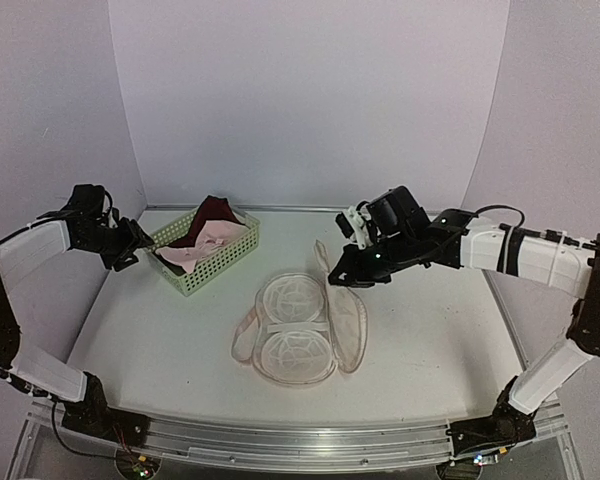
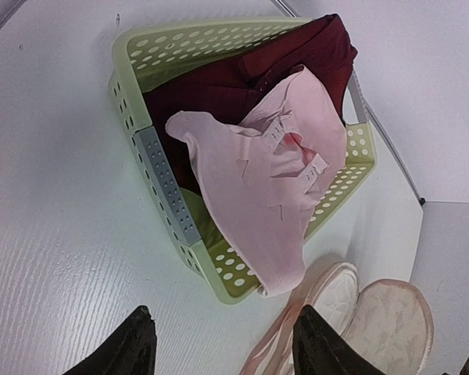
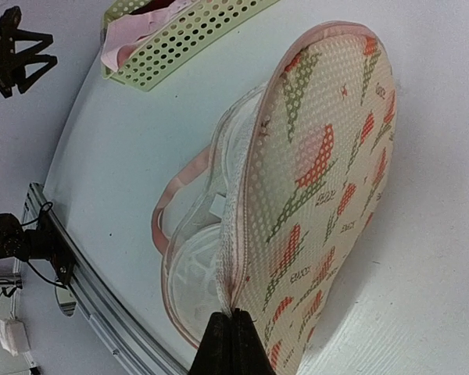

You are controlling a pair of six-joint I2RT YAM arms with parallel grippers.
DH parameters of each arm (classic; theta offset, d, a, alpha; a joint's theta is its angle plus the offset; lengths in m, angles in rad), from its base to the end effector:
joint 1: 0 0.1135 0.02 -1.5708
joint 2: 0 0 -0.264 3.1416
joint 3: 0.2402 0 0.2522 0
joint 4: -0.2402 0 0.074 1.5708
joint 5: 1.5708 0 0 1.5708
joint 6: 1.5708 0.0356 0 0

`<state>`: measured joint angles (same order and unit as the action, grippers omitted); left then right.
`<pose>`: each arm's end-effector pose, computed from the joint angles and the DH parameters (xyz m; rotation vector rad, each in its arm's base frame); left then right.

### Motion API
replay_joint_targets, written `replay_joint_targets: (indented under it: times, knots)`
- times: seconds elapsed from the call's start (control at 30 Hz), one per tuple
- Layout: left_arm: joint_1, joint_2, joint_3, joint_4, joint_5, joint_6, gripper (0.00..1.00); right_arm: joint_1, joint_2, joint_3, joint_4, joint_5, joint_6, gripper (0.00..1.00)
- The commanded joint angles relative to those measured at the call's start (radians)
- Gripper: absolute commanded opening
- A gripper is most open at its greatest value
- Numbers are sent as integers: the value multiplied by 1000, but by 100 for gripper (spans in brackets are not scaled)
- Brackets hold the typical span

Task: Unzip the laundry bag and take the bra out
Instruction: Close the laundry bag lid on the laundry bag.

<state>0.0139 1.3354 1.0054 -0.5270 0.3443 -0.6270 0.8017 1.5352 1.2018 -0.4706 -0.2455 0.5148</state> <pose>0.2801 -0.0081 0.2663 -0.6274 2.4000 -0.6889 0.2282 0.2482 0.2757 -0.4882 2.4958 0.8746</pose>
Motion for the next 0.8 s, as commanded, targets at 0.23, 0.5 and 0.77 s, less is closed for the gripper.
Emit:
replay_joint_targets:
  times: [0.23,0.5,0.77]
  knots:
    - [-2,-43,-12,9,18,21,60,91,187,235,-27,42,69,0]
    - [-2,-48,-20,10,21,27,60,140,338,356,-26,28,104,0]
    - [-2,-53,-36,9,31,31,60,163,470,424,-25,17,121,4]
